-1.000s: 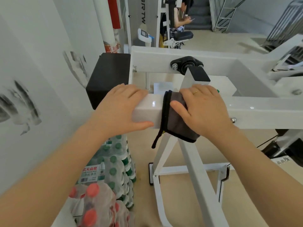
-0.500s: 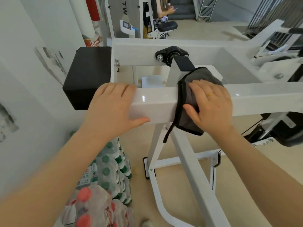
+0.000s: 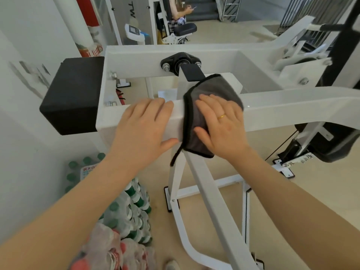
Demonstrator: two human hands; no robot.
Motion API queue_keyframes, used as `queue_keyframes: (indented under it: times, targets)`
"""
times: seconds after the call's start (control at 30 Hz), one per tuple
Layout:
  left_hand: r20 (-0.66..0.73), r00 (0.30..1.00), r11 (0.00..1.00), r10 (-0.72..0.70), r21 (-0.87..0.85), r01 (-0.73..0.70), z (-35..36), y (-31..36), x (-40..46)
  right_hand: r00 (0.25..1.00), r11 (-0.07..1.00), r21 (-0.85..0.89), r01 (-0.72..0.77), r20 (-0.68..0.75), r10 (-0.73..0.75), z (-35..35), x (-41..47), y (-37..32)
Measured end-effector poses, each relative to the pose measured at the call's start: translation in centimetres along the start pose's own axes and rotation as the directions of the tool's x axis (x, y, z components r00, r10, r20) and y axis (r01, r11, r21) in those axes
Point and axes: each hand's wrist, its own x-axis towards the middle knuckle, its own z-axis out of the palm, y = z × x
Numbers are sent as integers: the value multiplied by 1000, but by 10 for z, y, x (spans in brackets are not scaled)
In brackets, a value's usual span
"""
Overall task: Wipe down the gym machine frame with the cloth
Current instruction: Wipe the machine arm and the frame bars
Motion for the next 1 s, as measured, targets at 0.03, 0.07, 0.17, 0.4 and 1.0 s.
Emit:
queue_keyframes:
  times: [0.03,0.07,0.17,0.4,1.0]
  targets:
    - [-12,1000,1000,10,5,-10,1,3,1,999,999,-12,-35,13,35,-1,-6,12]
    - [-26,999,1000,22,6,-22,3,8,2,997,997,-23,-71,27,72,-3,-12,23]
    - [-68,995,997,74,26,-72,6,21,7,982,984,-36,-174,66,176,-11,-21,46]
    - [-133,985,993,113,-10,-115,9,41,25,988,989,-1,-151,31,151,-8,-5,9]
    - [-13,988,988,151,-24,-151,30,121,78,877,895,-13,-446,196,439,-36,-51,134]
